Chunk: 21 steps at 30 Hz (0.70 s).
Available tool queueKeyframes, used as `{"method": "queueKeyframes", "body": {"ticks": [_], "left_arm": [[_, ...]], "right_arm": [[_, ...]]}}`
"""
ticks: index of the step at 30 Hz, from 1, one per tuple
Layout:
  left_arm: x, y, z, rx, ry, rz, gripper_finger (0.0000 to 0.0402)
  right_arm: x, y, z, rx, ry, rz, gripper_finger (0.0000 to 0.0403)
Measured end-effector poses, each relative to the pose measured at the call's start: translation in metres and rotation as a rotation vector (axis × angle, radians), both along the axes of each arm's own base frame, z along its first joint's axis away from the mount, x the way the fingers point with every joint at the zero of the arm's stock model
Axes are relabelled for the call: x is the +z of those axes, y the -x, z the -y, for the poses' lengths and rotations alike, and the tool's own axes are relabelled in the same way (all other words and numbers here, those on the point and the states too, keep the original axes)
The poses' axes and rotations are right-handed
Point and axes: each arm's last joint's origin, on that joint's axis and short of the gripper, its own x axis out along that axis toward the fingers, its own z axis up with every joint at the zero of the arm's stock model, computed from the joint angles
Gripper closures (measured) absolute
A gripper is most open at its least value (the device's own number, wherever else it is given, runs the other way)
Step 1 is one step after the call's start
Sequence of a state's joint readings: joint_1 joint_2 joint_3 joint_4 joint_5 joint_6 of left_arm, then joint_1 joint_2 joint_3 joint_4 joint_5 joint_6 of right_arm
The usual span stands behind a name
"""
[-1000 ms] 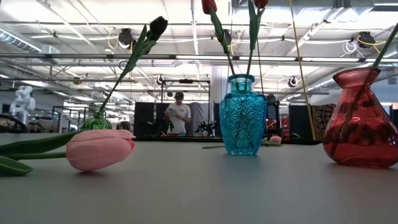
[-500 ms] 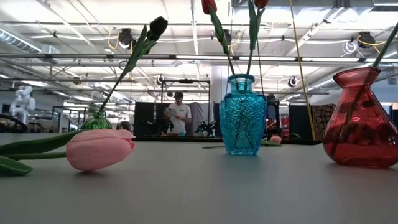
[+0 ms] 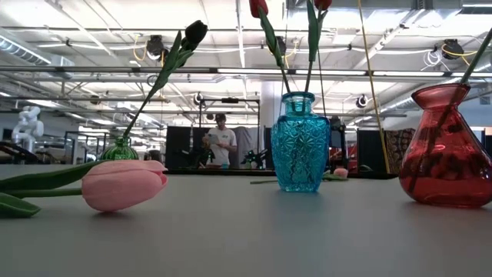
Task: Sort flowers into vase by color
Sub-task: Put the red tulip into the blue vase
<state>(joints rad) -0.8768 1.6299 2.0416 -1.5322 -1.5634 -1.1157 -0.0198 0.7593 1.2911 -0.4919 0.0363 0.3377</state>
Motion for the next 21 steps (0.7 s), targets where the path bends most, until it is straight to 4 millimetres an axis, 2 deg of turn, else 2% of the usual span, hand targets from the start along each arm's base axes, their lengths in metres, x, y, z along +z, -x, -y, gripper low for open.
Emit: {"method": "queueKeyframes", "body": {"ticks": [2, 5, 16, 18, 21], "left_arm": [[-0.017, 0.001, 0.005, -0.009, 0.057, 0.057, 0.0401], [-0.041, -0.006, 0.010, -0.006, 0.072, 0.054, 0.0401], [-0.155, -0.034, 0.004, 0.085, 0.286, 0.257, 0.0401], [-0.167, -0.041, 0.001, 0.109, 0.312, 0.287, 0.0401], [-0.175, -0.052, -0.004, 0.144, 0.314, 0.270, 0.0401]], "right_arm": [[0.000, 0.000, 0.001, -0.019, 0.009, -0.001, 0.0200], [0.000, 0.000, 0.001, -0.021, 0.017, -0.001, 0.0200], [0.000, 0.000, 0.001, -0.020, -0.004, 0.000, 0.0200], [0.000, 0.000, 0.001, -0.020, -0.010, 0.000, 0.0200], [0.000, -0.002, 0.001, -0.020, -0.010, -0.004, 0.0200]]}}
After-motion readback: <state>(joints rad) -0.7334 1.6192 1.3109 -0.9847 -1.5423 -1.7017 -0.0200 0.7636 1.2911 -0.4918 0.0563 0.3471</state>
